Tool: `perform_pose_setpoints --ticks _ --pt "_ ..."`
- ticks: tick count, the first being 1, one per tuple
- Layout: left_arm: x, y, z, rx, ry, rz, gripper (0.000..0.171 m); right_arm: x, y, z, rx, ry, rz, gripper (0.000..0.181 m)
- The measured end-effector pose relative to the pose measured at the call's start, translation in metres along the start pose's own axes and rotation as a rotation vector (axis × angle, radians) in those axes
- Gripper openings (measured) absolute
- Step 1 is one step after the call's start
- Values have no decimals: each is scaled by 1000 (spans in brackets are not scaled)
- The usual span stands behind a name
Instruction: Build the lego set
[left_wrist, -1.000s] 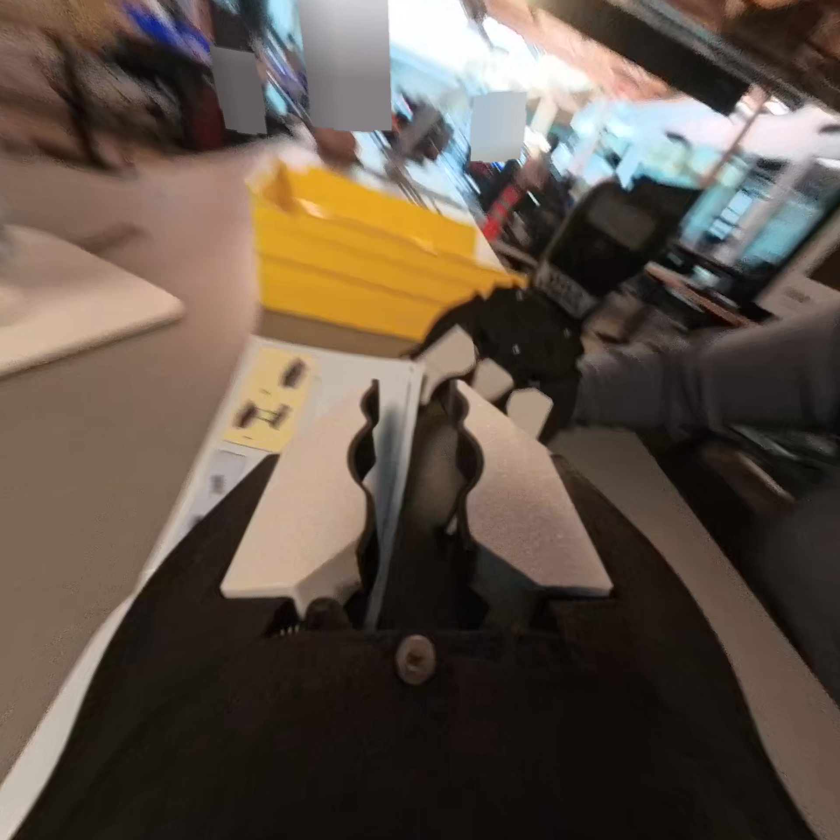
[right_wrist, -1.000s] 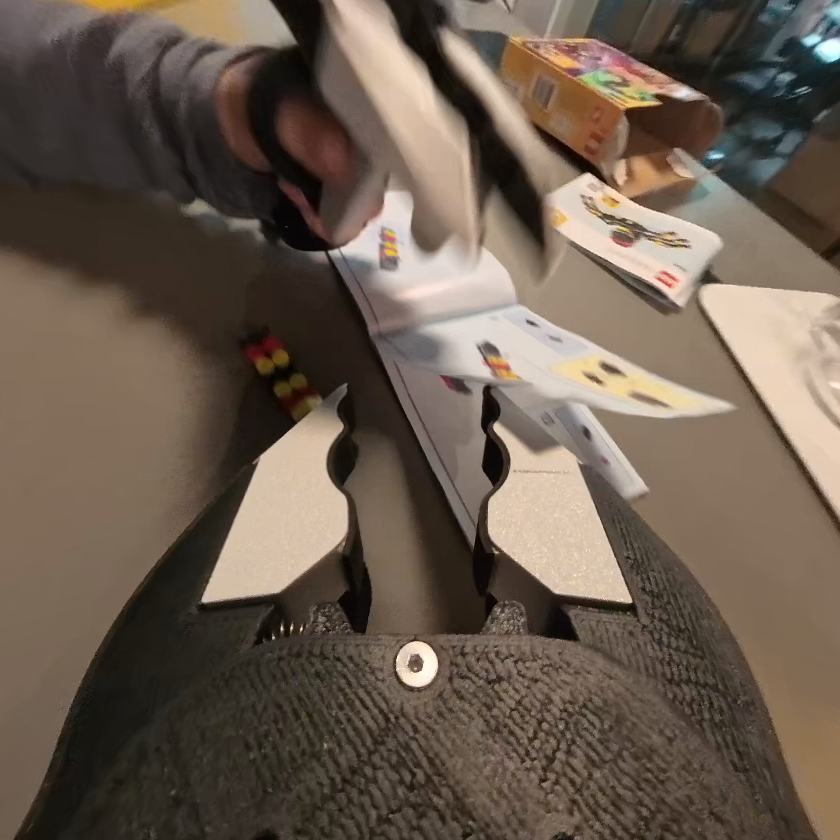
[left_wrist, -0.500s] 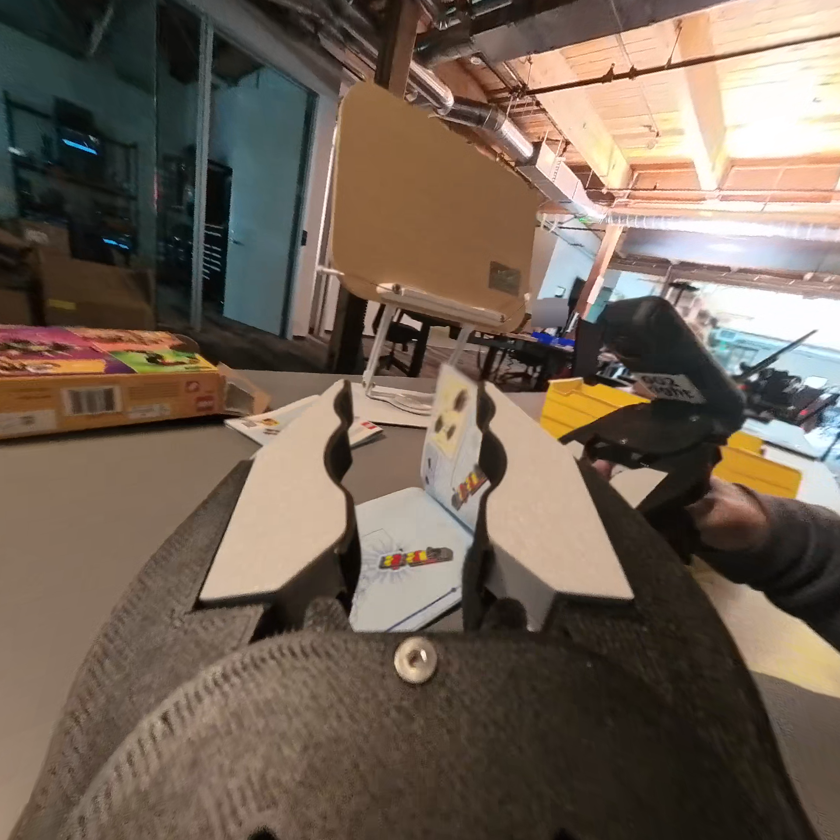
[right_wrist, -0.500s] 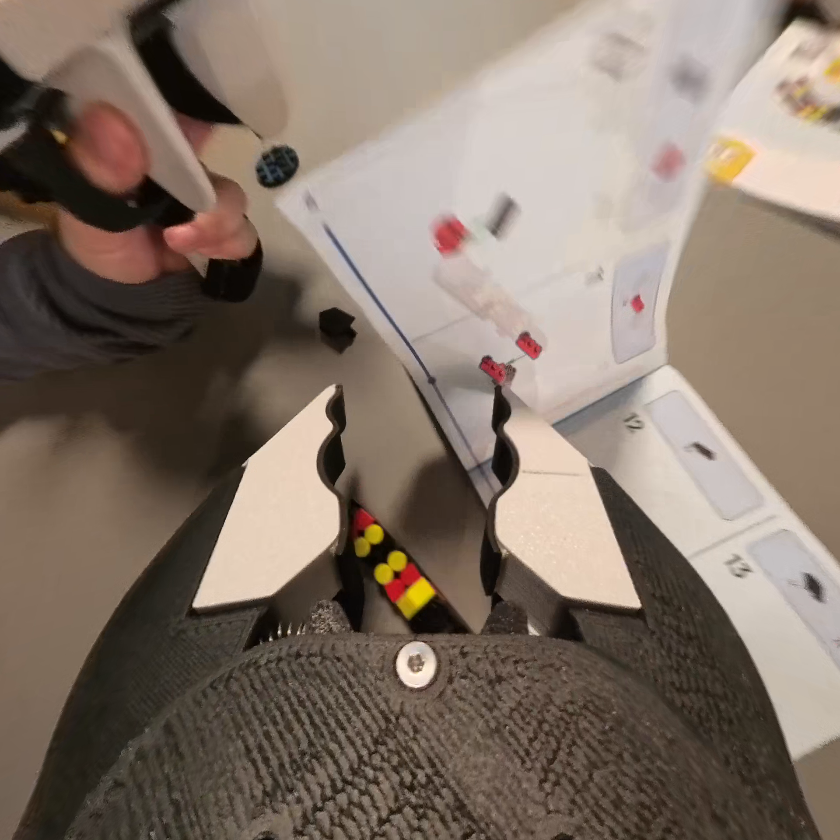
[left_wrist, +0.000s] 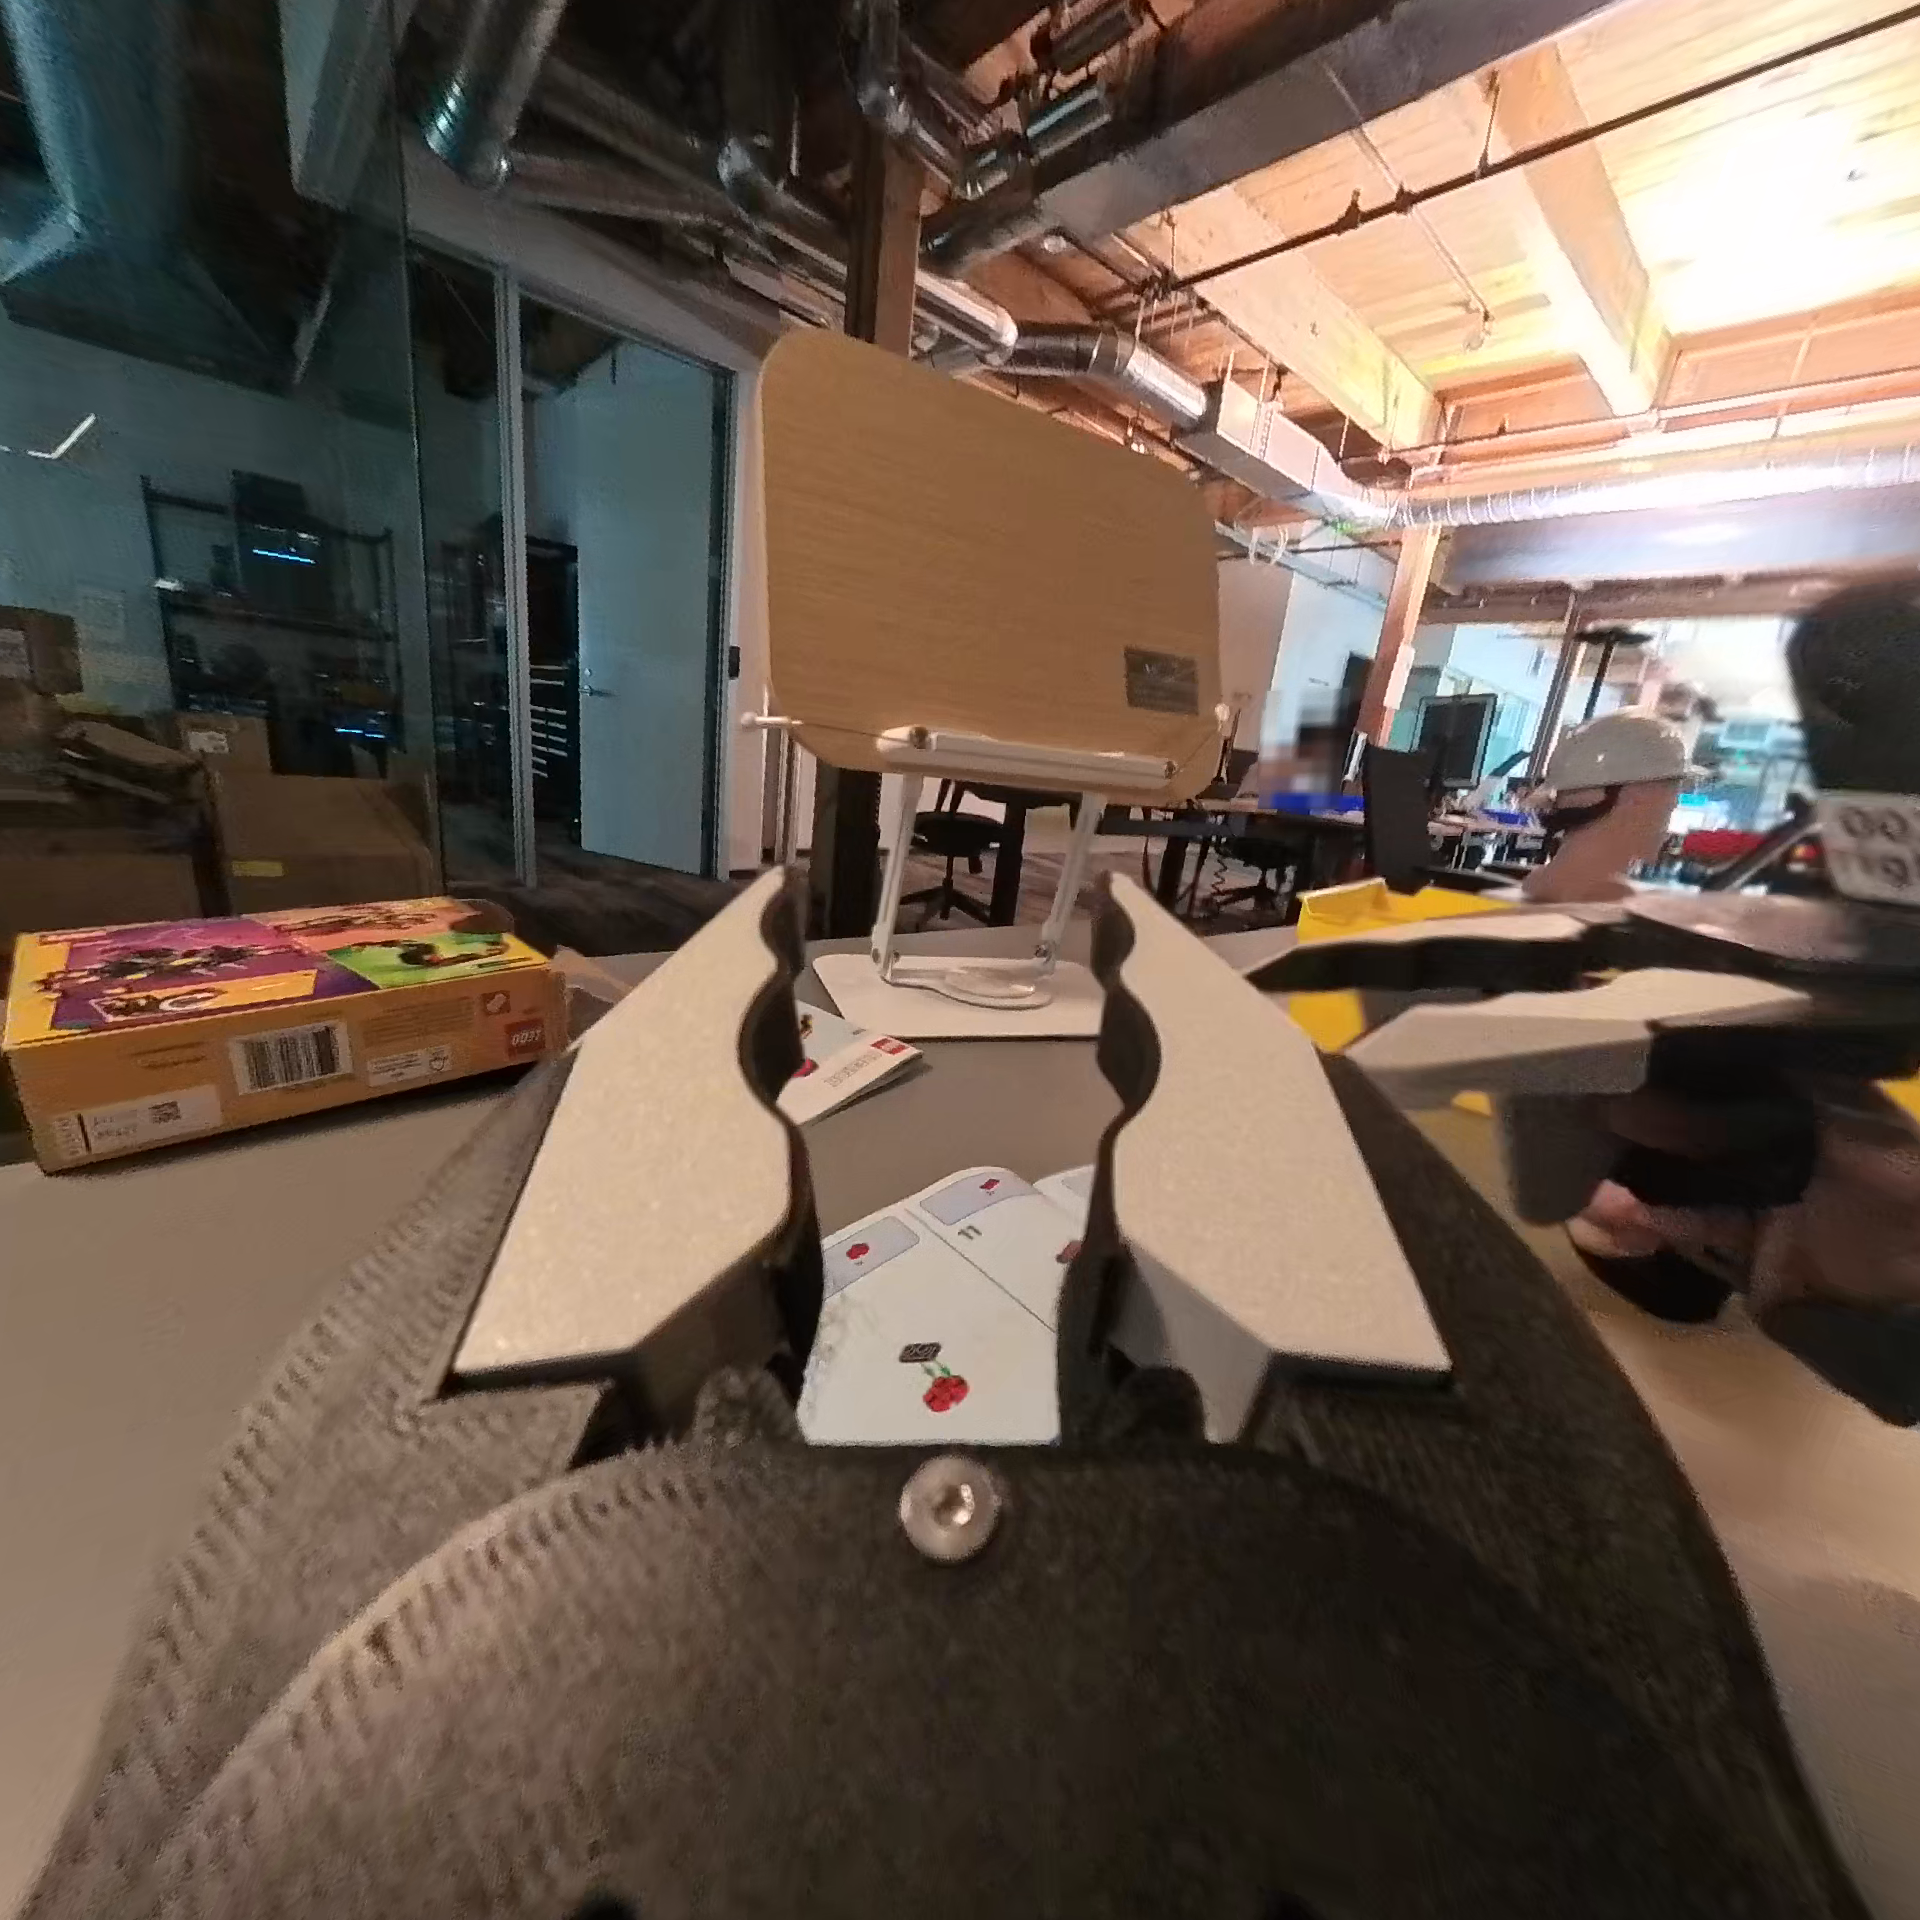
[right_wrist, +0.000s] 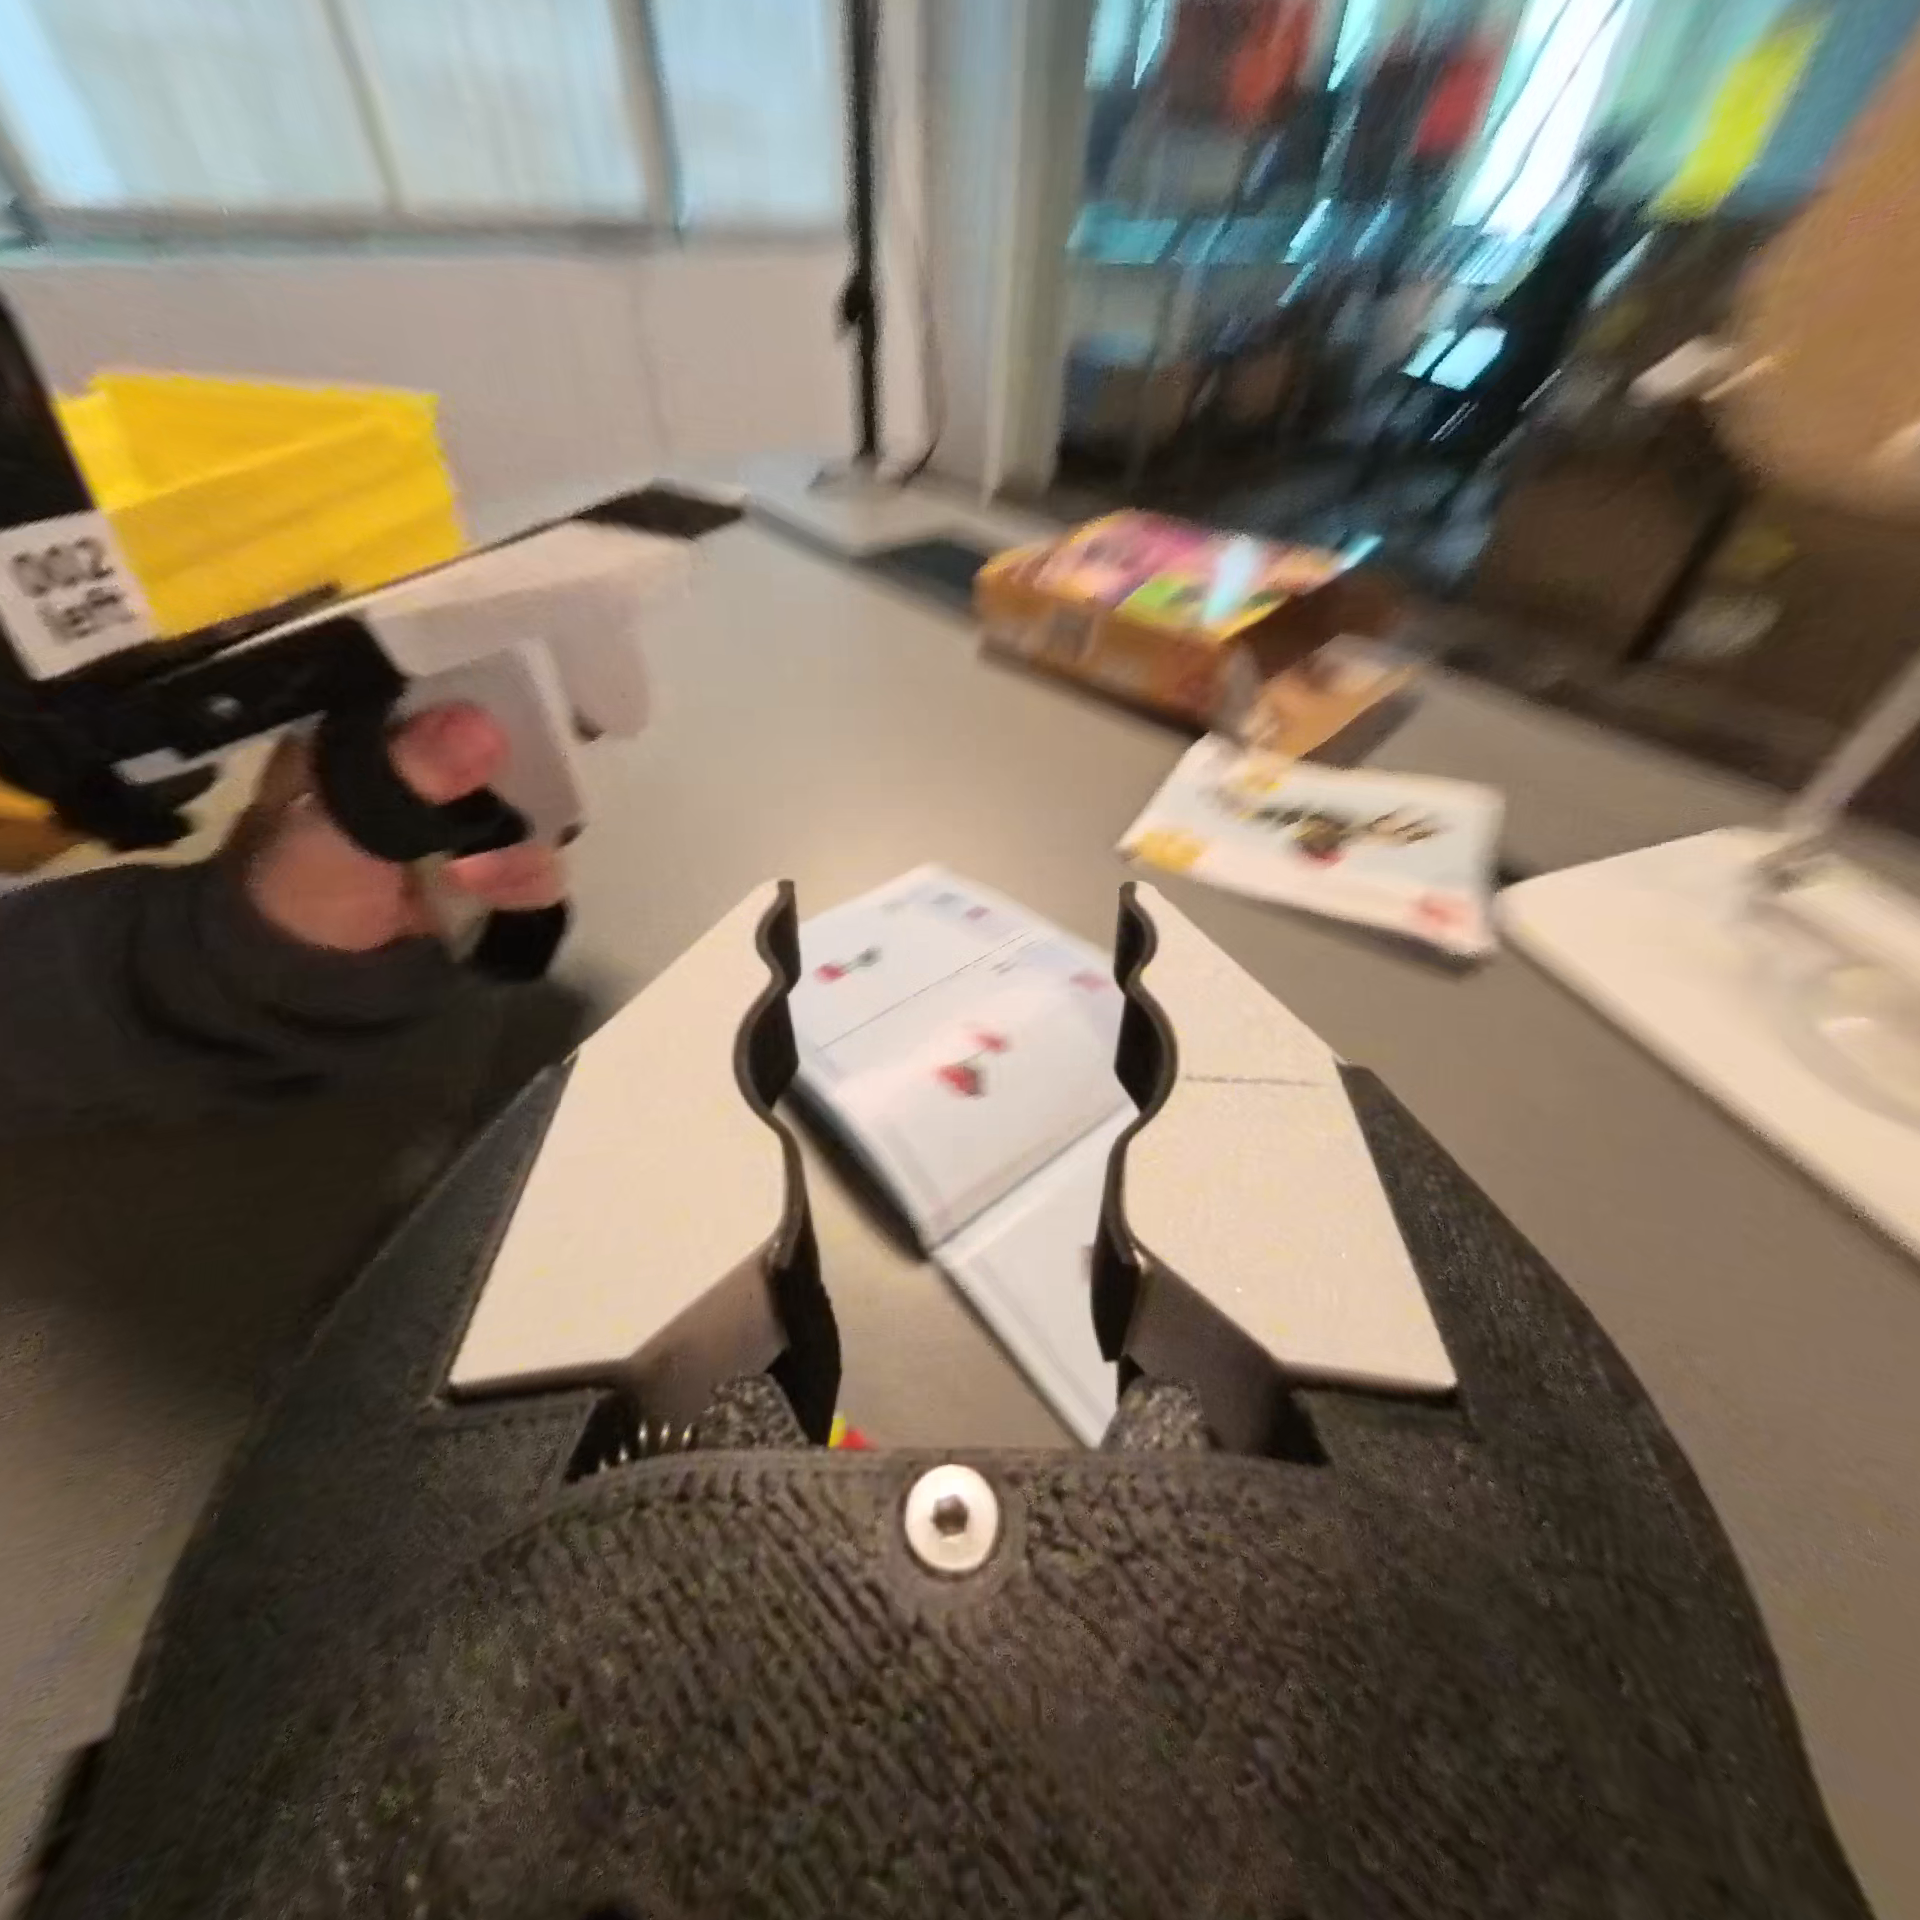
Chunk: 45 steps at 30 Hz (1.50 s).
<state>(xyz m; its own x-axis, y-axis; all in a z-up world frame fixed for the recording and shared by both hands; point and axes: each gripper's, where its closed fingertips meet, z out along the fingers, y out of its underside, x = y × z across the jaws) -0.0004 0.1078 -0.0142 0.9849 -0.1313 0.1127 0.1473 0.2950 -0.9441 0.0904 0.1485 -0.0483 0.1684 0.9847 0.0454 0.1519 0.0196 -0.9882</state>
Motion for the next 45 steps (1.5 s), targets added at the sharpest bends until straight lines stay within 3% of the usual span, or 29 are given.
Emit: perform_pose_setpoints --ticks 3,7,15,20,26,29,32,34,38,41,45 --pt "-3 -1 -3 6 -2 -42 56 34 -10 -29 161 195 -127 53" --pt "4 0 -8 -6 38 -54 57 65 5 -46 139 364 -324 48" --pt "29 7 -15 -65 111 47 56 78 22 -48 66 410 -402 33" --pt "39 13 -23 -98 134 139 54 81 21 -51 66 465 -515 37" --pt "6 0 -45 -58 -50 242 57 82 16 -54 62 558 -682 53" --pt "-7 -12 -54 -5 -100 344 64 83 11 -60 78 610 -716 59" --pt "-8 -14 -59 -10 -117 425 87 84 11 -69 66 661 -728 70" --pt "-2 -14 -61 -8 -108 491 111 81 11 -71 74 666 -707 96" --pt "5 3 -63 -96 -92 536 148 74 11 -75 78 684 -679 124" --pt "15 -1 -67 -76 -64 537 151 70 12 -77 79 687 -667 130" --pt "49 -9 -71 -29 50 524 147 72 9 -83 86 723 -691 123"
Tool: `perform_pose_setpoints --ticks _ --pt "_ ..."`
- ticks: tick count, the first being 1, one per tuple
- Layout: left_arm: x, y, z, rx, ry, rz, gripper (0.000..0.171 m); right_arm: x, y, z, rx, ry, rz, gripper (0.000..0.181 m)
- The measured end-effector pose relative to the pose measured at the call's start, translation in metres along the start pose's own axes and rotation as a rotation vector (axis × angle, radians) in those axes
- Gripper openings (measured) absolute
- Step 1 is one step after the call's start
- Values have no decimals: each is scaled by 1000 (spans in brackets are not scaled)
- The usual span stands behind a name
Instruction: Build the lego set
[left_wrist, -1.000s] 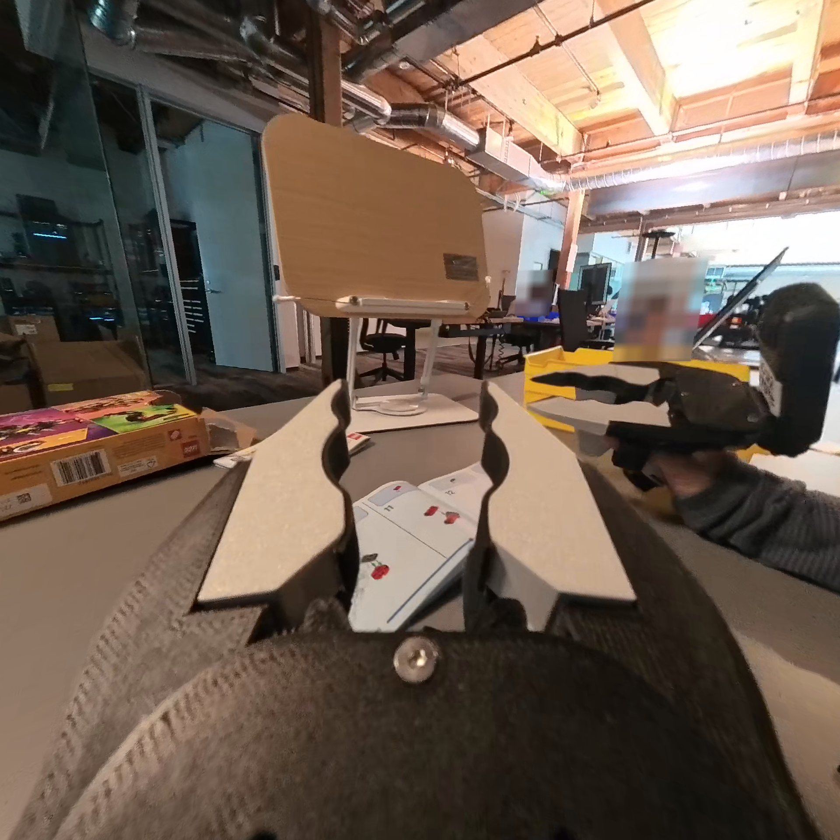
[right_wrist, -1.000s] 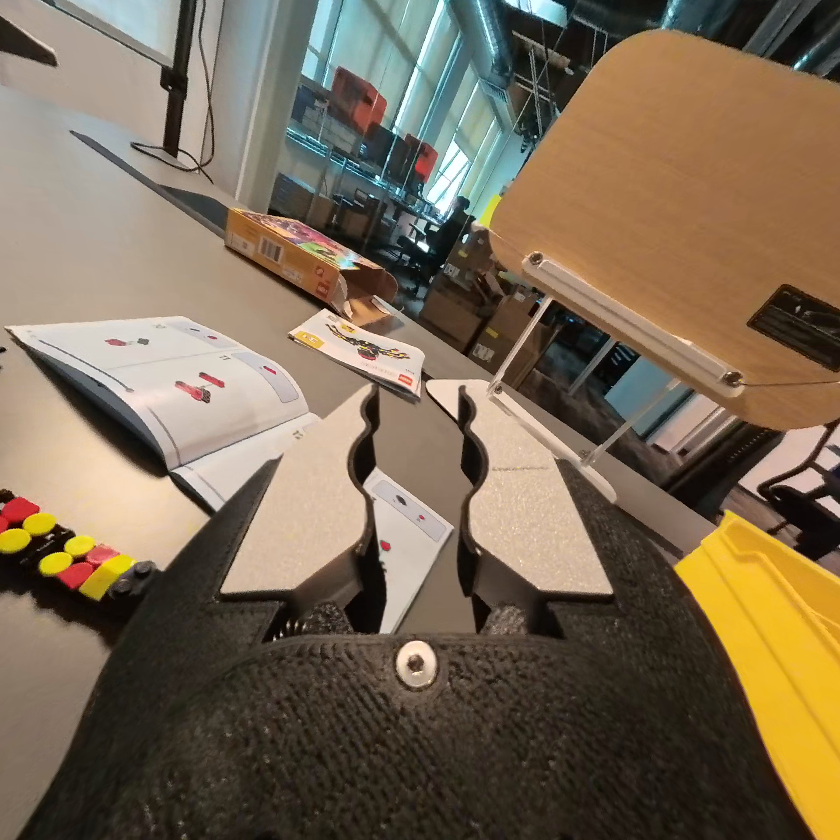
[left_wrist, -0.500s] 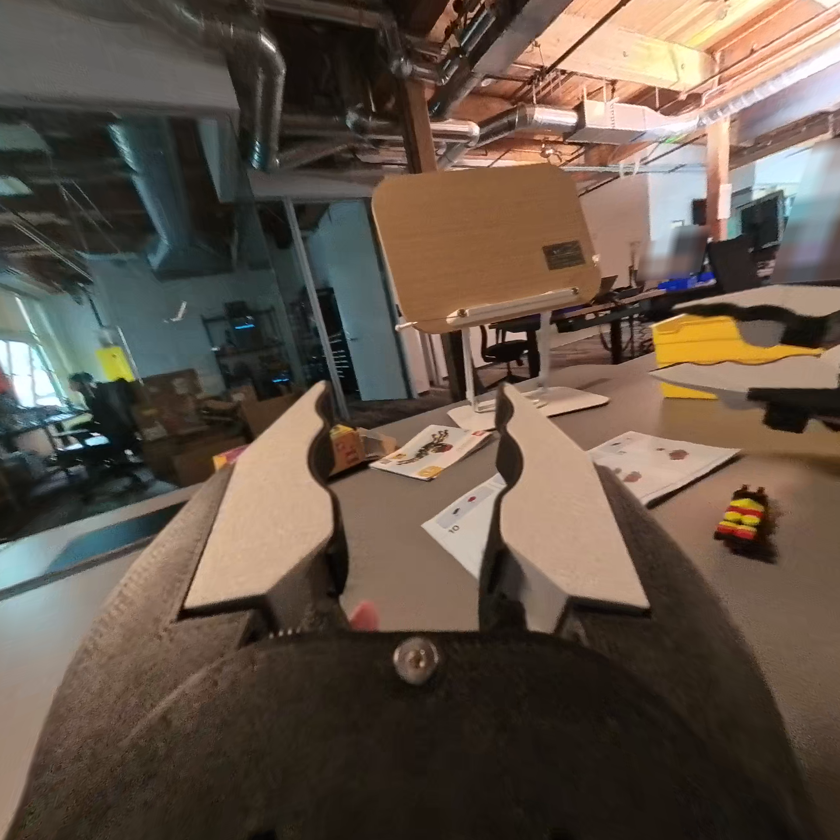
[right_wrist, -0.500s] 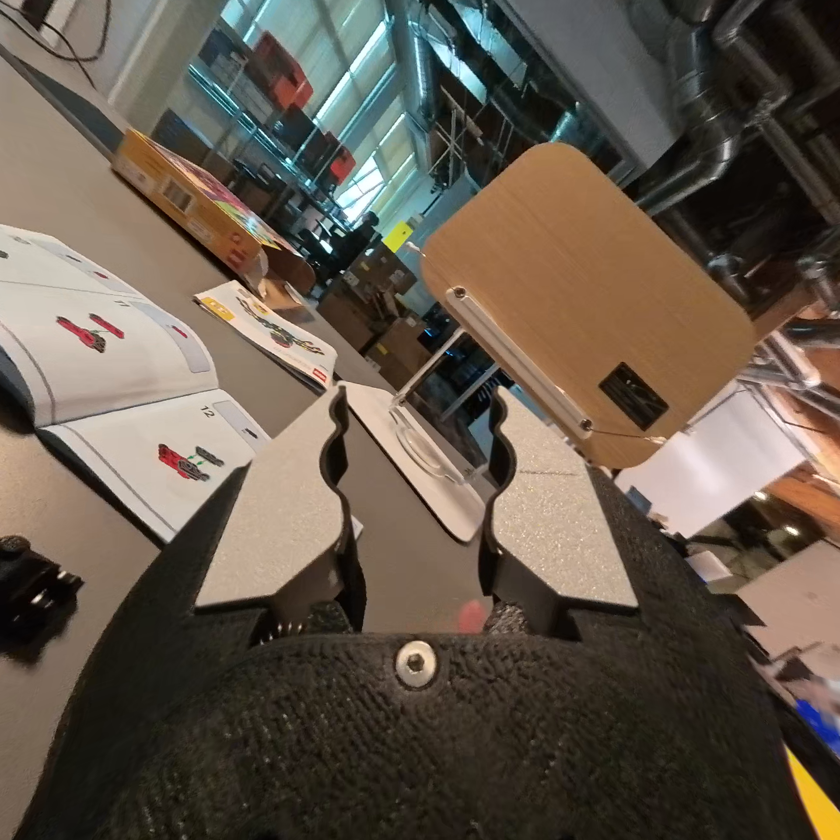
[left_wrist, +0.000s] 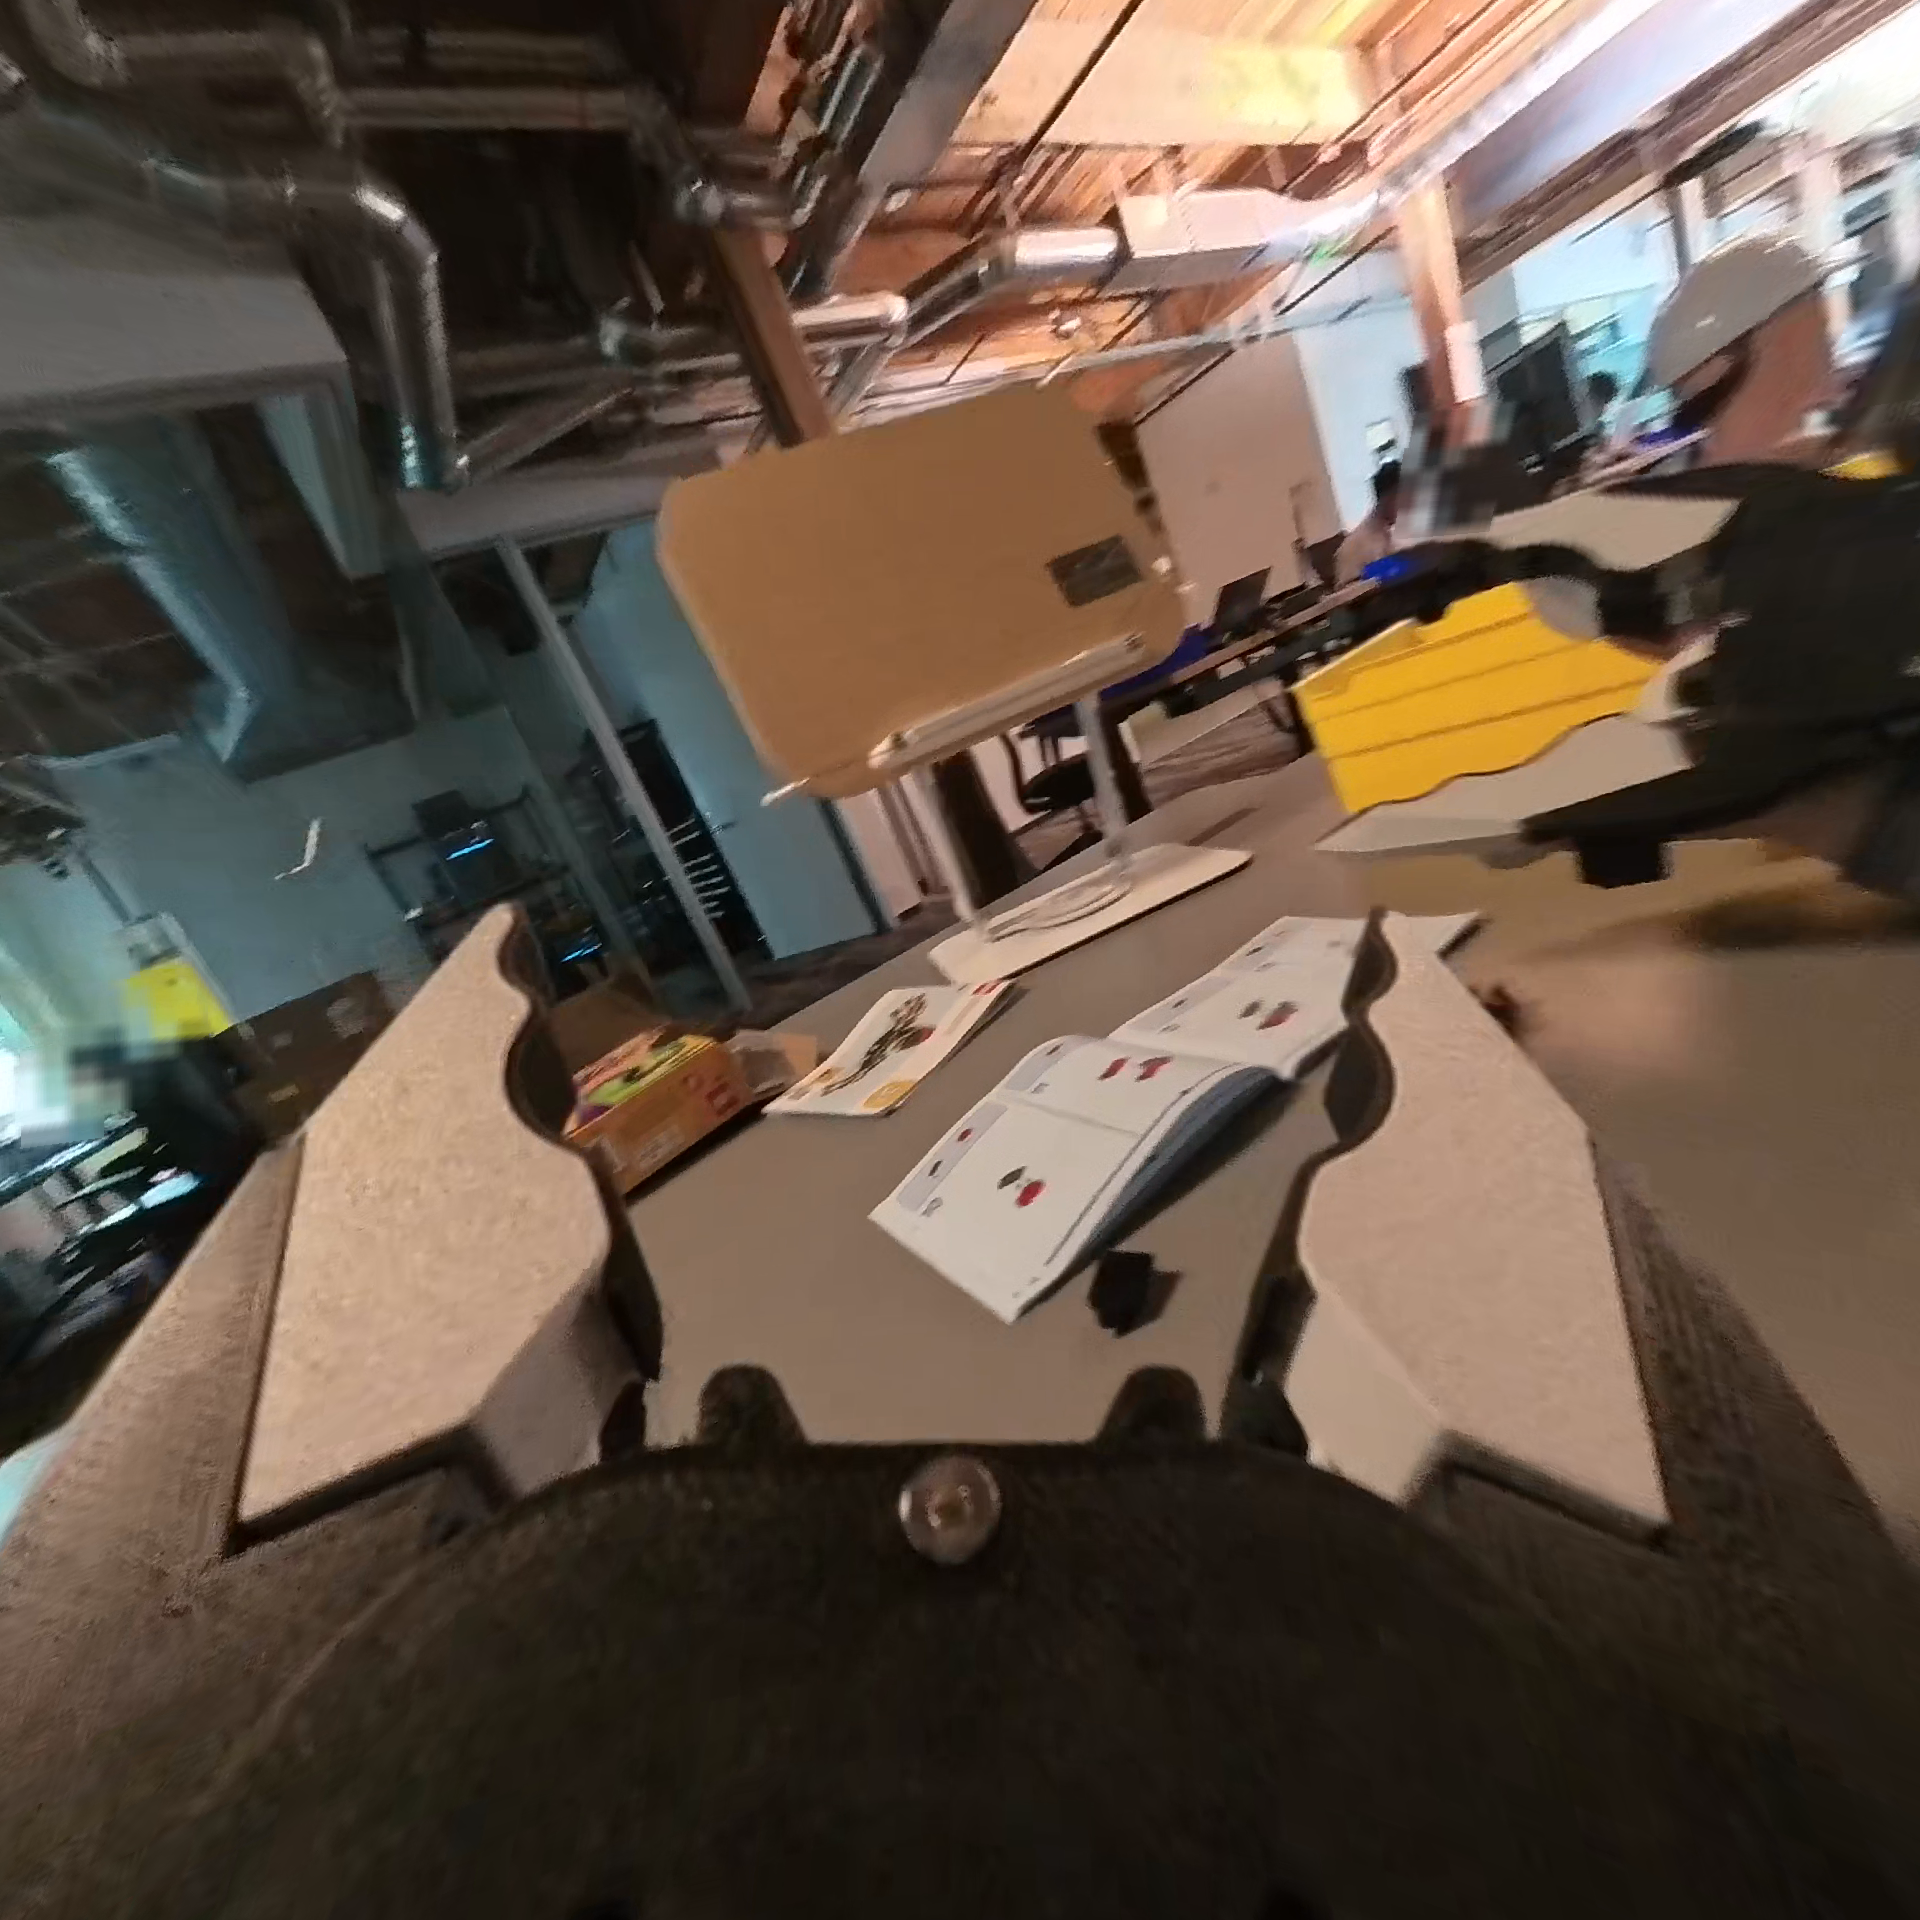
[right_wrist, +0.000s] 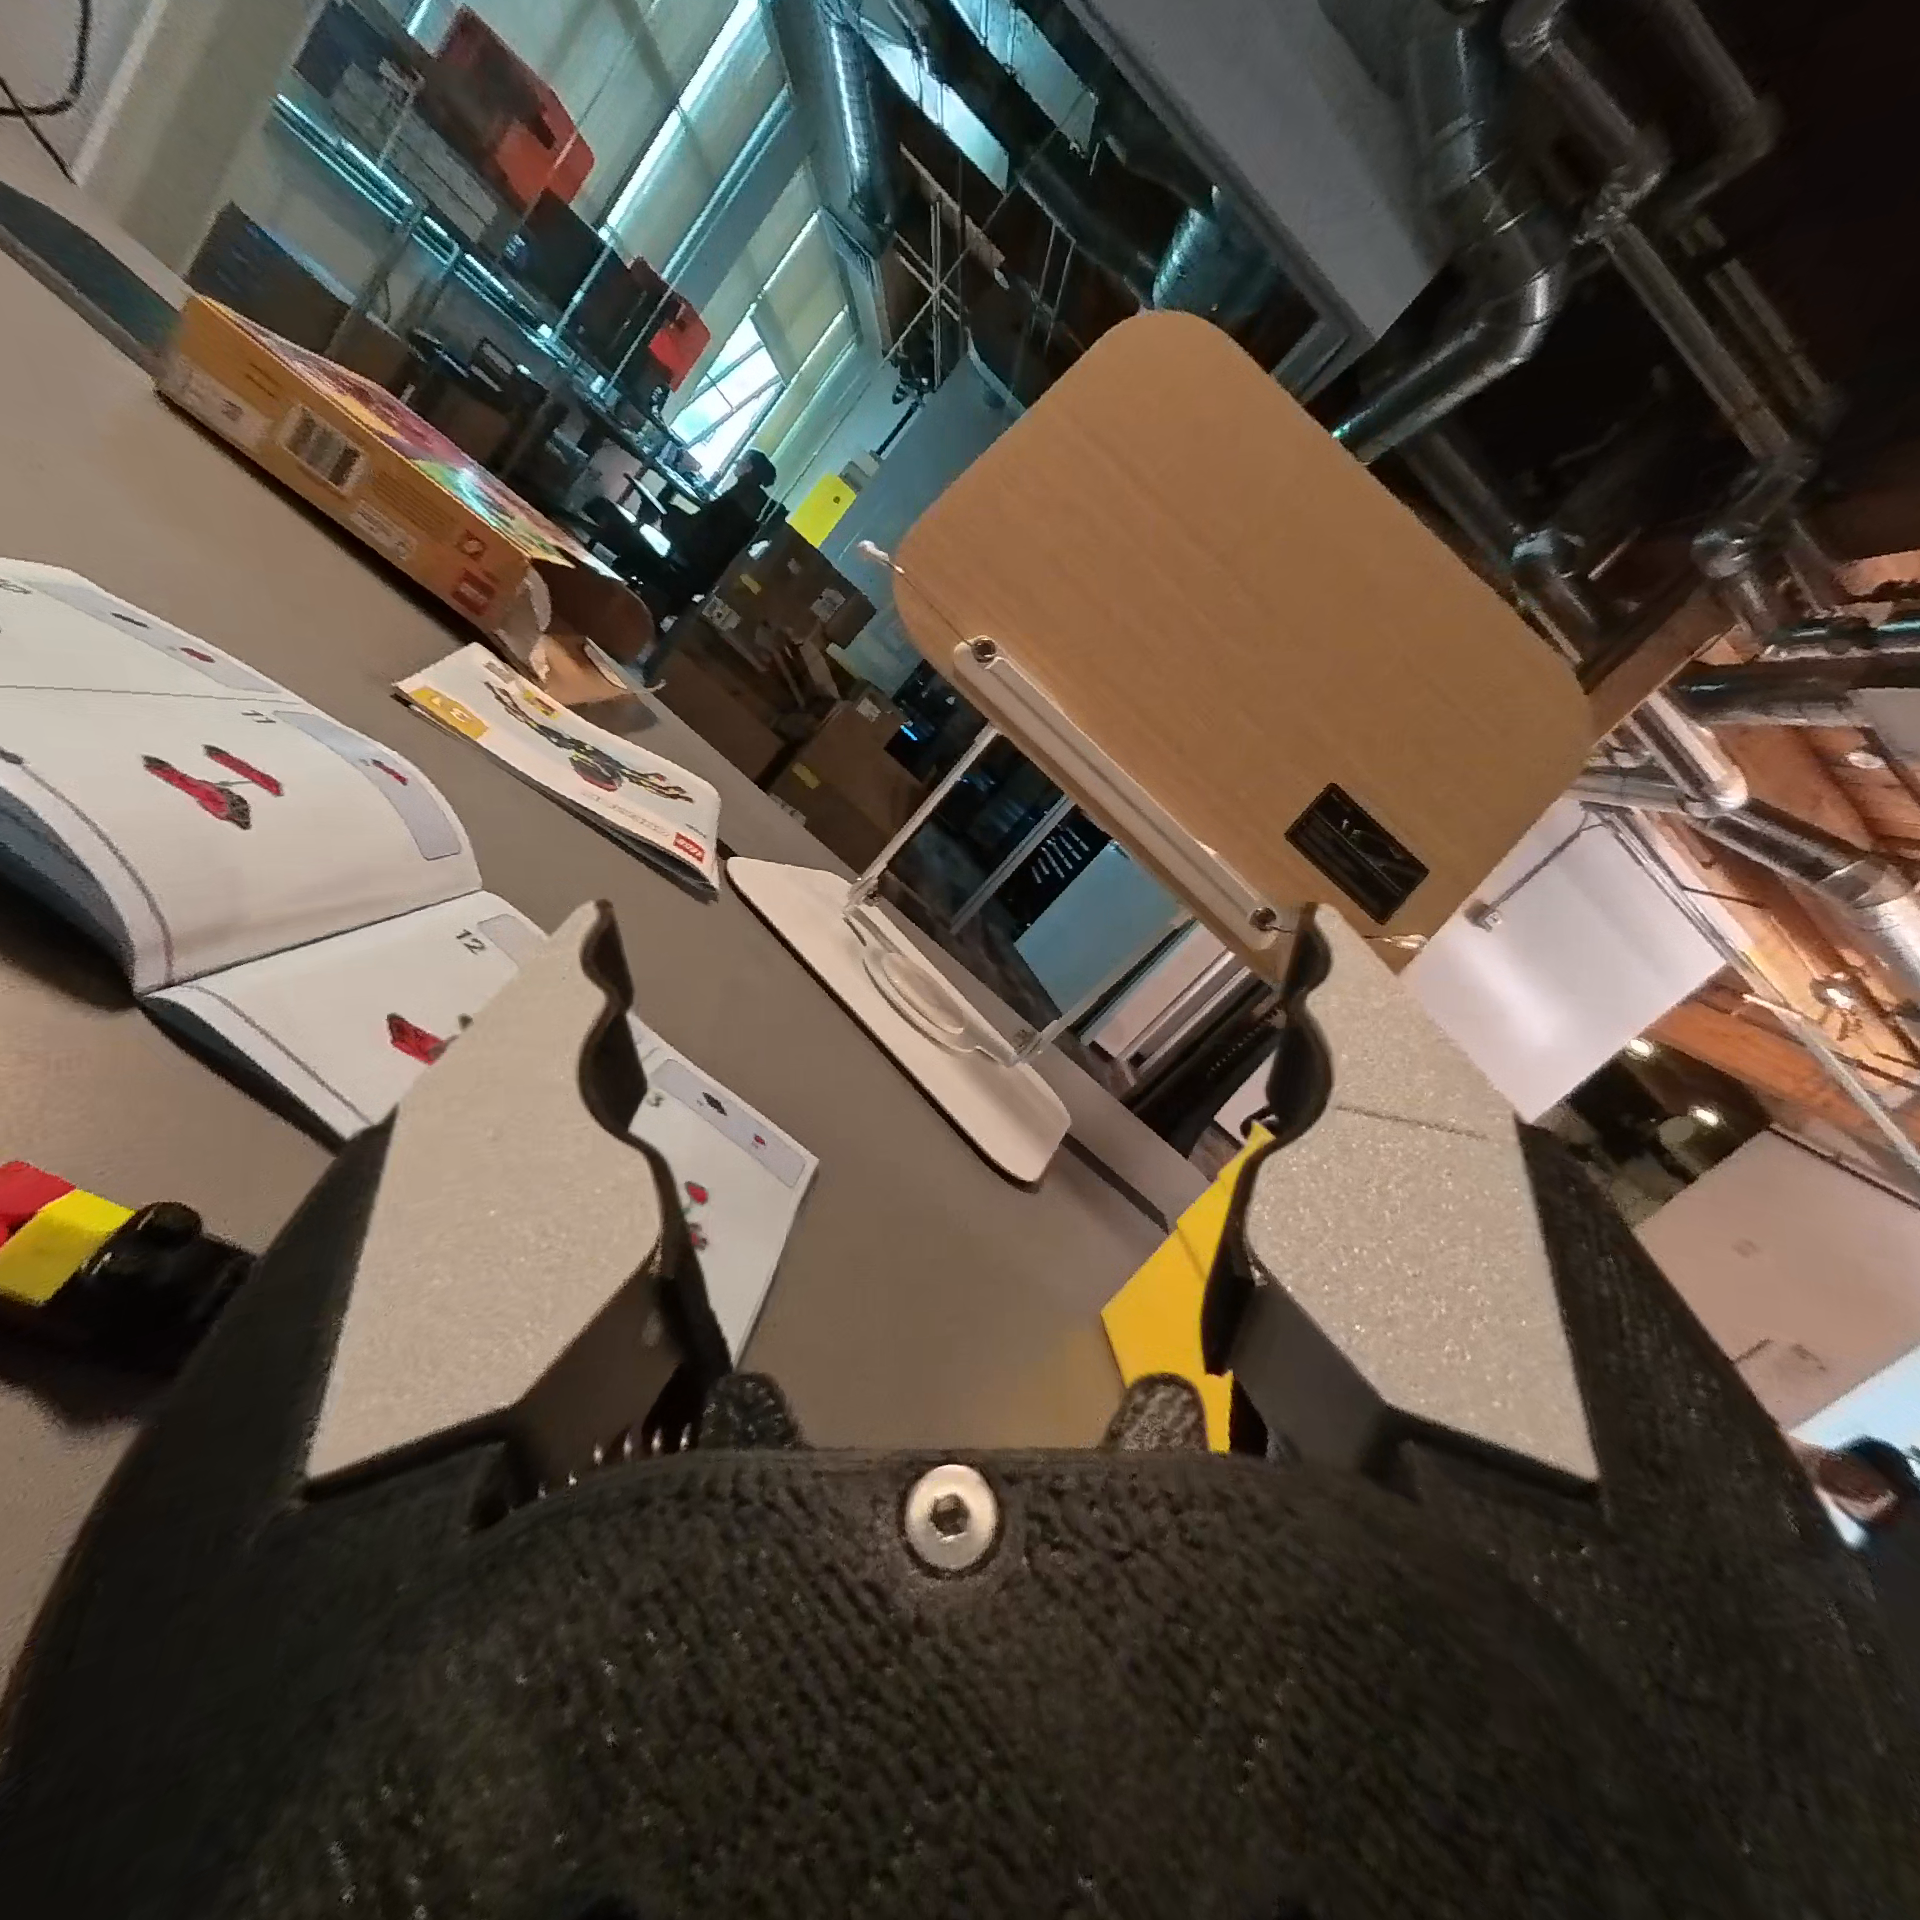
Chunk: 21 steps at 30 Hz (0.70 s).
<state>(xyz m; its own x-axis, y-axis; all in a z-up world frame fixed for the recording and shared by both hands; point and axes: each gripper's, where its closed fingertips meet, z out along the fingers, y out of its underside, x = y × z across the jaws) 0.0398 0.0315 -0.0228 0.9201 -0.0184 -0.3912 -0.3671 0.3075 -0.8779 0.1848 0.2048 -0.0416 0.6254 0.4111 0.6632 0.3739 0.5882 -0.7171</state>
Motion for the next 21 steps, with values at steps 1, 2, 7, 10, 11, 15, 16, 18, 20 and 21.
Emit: perform_pose_setpoints --ticks 1,2,7,10,11,15,16,18,20,21 --pt "8 -6 -2 3 30 5 147 2 1 0 1 6 8 122" --pt "17 -12 -6 -9 69 0 145 2 2 0 -2 5 21 121" --pt "22 -94 -54 70 233 -147 122 4 13 4 -32 -5 101 121" --pt "-15 -133 -87 82 246 -153 121 6 16 4 -39 -6 133 121" --pt "-34 -136 -97 48 220 -140 119 6 17 4 -42 -8 141 120" --pt "-124 -124 -139 -142 50 -131 88 6 21 4 -59 -9 153 117" --pt "-146 -114 -150 -205 5 -163 81 6 22 5 -66 -12 154 116" --pt "-182 -93 -171 -319 -69 -275 73 5 24 5 -79 -17 152 115" --pt "-207 -74 -187 -400 -101 -422 69 4 25 6 -85 -20 151 114" --pt "-217 -65 -194 -434 -108 -493 67 3 26 6 -87 -22 152 114"
